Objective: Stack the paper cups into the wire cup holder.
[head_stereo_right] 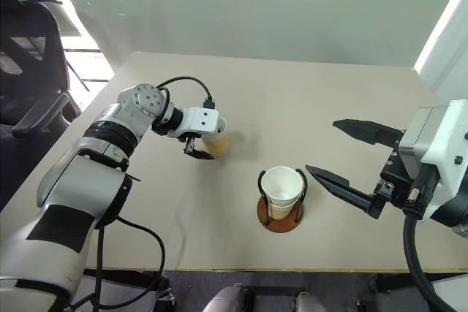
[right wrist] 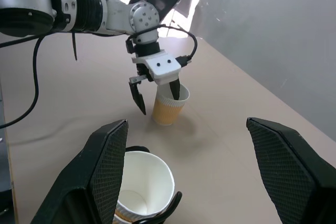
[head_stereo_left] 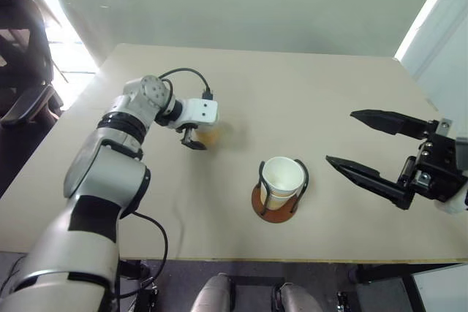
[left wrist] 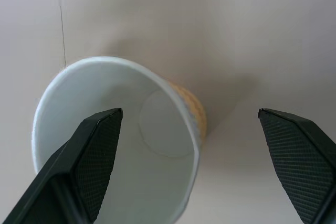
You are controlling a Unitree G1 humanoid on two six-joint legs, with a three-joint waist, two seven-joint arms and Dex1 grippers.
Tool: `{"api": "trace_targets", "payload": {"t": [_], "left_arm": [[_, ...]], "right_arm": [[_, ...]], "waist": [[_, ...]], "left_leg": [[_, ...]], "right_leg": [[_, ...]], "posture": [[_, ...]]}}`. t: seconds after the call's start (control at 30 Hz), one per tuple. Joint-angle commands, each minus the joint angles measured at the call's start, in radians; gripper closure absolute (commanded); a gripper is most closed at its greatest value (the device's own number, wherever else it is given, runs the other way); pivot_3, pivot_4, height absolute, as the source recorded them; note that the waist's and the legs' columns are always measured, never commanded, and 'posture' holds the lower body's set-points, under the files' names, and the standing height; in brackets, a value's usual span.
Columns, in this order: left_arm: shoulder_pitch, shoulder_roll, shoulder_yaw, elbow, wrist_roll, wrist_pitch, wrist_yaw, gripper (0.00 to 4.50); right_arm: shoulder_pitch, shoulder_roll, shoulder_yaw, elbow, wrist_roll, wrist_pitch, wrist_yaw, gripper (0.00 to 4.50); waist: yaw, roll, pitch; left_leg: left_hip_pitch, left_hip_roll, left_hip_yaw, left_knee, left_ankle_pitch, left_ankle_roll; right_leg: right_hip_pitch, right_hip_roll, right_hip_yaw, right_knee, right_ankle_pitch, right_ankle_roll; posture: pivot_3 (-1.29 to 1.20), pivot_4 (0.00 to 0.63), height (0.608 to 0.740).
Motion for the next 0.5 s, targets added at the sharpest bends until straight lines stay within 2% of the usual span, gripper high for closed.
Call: {"api": "trace_targets", "payload": {"t": [0.03, 0.17, 0.27, 0.5], "left_arm": [[0.001, -0.004, 0.026, 0.000, 0.033, -0.013, 0.060, 0.06], [0.007, -0.016, 0.034, 0.002, 0.064, -0.024, 0.112, 0.06], [0.007, -0.023, 0.051, 0.003, 0.068, -0.020, 0.102, 0.59], [-0.001, -0.024, 0.072, 0.003, 0.077, -0.017, 0.089, 2.95]], "right_arm": [[-0.006, -0.017, -0.041, -0.004, 0.011, -0.002, -0.012, 0.78], [-0.004, -0.019, -0.044, -0.004, 0.014, -0.002, -0.012, 0.78], [-0.006, -0.022, -0.043, -0.002, 0.013, -0.001, -0.014, 0.78], [0.000, -0.019, -0.053, 0.000, 0.012, 0.002, -0.004, 0.78]], "waist": [[0.000, 0.000, 0.000], [0.000, 0.000, 0.000], [0.000, 0.000, 0.000], [0.000, 0.000, 0.000]], "left_leg": [[0.000, 0.000, -0.001, 0.001, 0.000, 0.000], [0.000, 0.000, -0.001, 0.002, 0.000, 0.001], [0.000, 0.000, 0.000, 0.003, 0.000, 0.001], [0.000, 0.000, 0.001, 0.003, 0.000, 0.002]], "right_leg": [[0.000, -0.001, 0.000, 0.000, 0.000, 0.000], [0.000, 0.000, 0.000, 0.001, 0.001, 0.000], [0.000, 0.000, 0.001, 0.001, 0.001, 0.000], [0.000, 0.001, 0.001, 0.001, 0.002, 0.000]], "posture": [[0.00, 0.150, 0.740], [0.00, 0.150, 0.740], [0.00, 0.150, 0.740], [0.00, 0.150, 0.740]]}}
